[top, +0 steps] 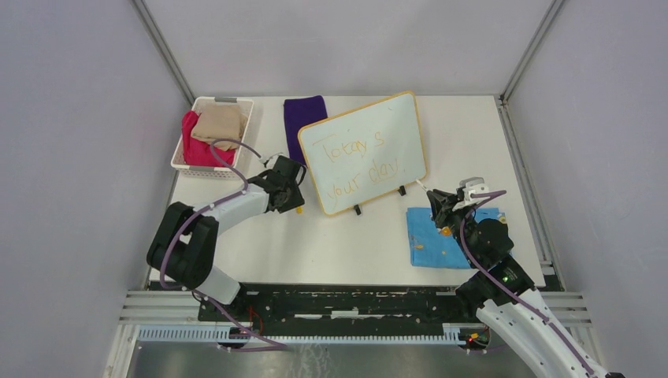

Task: Write a sentence on the whiteboard
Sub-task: Close the whiteboard marker at the center of the board.

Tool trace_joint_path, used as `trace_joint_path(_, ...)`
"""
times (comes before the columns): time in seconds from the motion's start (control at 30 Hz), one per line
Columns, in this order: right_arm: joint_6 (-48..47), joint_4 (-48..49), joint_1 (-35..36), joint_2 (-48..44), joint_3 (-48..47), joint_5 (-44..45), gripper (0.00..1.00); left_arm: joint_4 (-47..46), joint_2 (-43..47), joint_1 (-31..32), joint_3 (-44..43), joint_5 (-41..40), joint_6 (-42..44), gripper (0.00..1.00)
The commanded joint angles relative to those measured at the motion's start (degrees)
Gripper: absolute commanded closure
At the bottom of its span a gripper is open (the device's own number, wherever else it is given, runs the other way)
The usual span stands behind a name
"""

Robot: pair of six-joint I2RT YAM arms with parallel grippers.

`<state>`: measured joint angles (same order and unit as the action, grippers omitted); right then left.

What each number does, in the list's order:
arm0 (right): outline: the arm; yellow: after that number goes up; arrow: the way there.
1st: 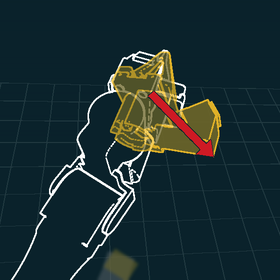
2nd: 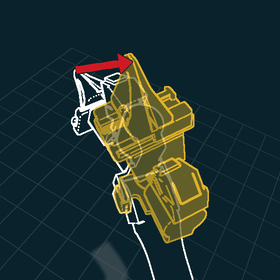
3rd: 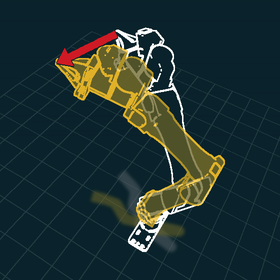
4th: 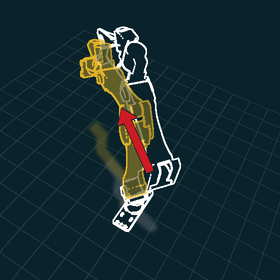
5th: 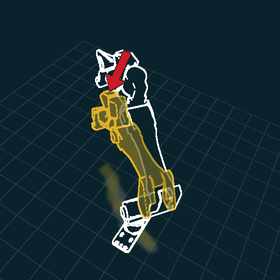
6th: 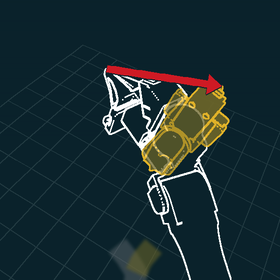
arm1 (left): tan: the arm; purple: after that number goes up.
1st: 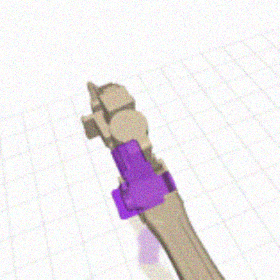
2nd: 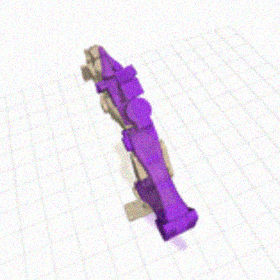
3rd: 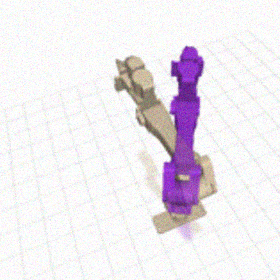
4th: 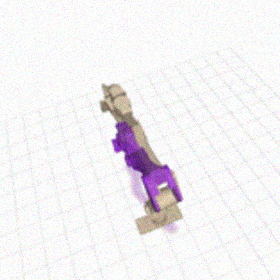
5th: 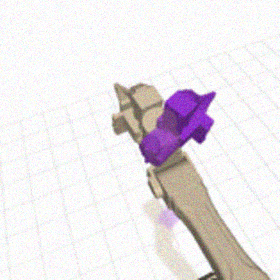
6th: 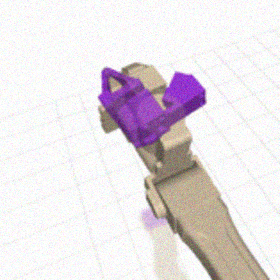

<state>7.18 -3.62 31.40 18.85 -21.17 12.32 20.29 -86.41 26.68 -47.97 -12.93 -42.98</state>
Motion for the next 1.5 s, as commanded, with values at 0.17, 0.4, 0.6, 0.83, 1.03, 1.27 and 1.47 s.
trace_joint_path(0.17,-0.28,2.34,0.26,-0.47,-0.83,0.80,1.00,-0.80,-4.94,0.57,-4.47,-2.46,2.78,0.58)
trace_joint_path(0.4,-0.31,2.37,0.22,-0.57,-0.78,1.05,1.00,-0.96,-8.13,0.57,-3.91,-3.68,2.76,0.59)
trace_joint_path(0.6,-0.32,2.59,0.18,-0.22,-0.74,0.82,1.00,-0.86,-8.91,0.57,-2.94,-4.88,3.13,0.60)
trace_joint_path(0.83,-0.26,2.41,0.24,-0.40,-0.72,0.96,1.00,1.01,-9.03,0.65,-1.73,-6.49,4.21,0.62)
trace_joint_path(1.03,-0.09,2.65,0.19,-0.31,-0.63,0.71,1.00,3.18,-7.04,1.76,-0.18,-9.04,4.30,0.62)
trace_joint_path(1.27,-0.06,2.48,0.25,-0.79,-0.63,0.64,1.00,4.84,-4.89,1.82,0.81,-10.73,4.40,0.64)
trace_joint_path(1.47,0.03,2.30,0.20,-1.05,-0.45,0.65,1.00,4.14,-4.44,1.88,1.02,-8.31,3.04,0.64)
